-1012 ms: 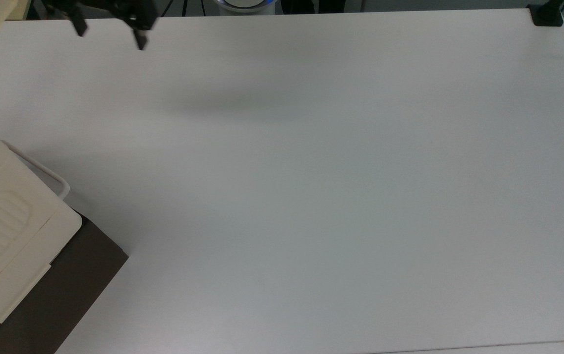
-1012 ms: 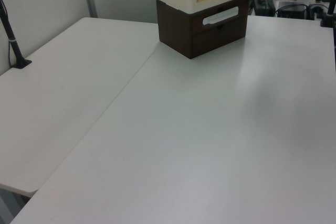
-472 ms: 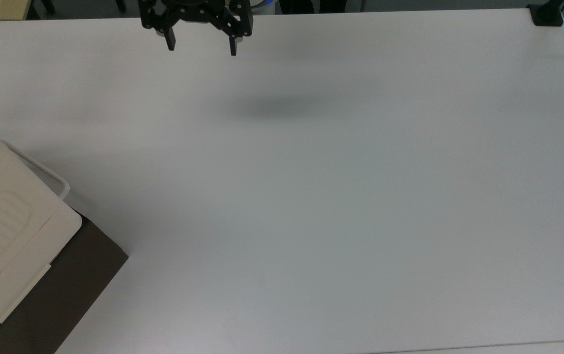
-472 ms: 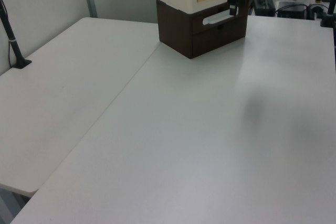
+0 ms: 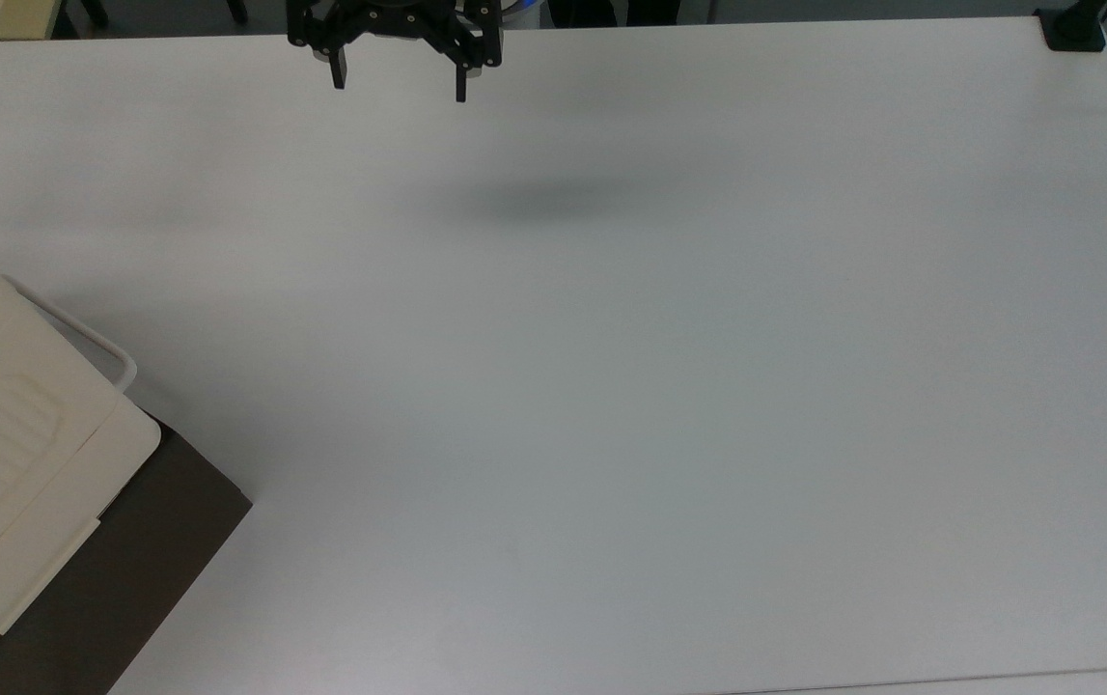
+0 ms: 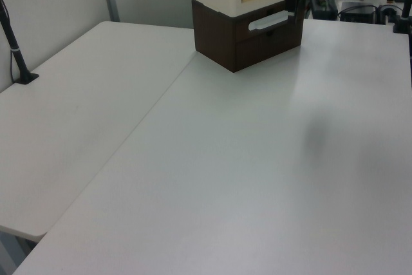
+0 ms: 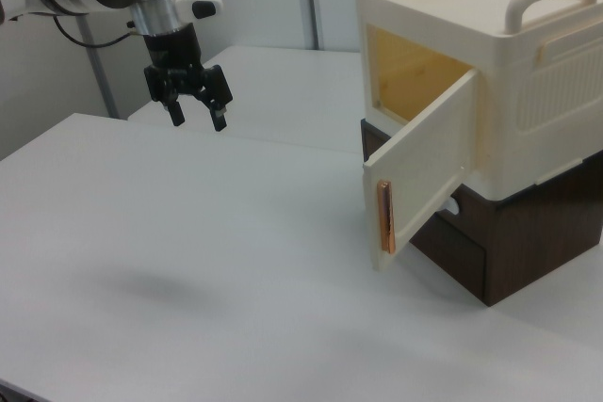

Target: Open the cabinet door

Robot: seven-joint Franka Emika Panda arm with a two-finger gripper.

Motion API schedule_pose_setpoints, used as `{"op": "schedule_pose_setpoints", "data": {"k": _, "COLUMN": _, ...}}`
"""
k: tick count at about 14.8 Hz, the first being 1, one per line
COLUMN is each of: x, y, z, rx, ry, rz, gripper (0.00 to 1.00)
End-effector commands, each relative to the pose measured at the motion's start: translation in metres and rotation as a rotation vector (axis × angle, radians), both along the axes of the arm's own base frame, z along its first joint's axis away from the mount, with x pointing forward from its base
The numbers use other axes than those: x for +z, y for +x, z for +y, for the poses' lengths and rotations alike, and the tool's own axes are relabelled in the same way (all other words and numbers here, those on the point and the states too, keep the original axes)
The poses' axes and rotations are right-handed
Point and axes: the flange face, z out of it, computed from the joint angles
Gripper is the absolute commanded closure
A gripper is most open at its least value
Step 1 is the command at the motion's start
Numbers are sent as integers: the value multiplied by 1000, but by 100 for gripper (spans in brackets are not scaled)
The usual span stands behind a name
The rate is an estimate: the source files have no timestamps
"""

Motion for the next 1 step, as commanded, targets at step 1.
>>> {"op": "schedule_pose_setpoints", "data": {"k": 1, "x": 0, "y": -11, "z": -3, "rx": 2, "ry": -13, "rz": 29, "gripper": 0}}
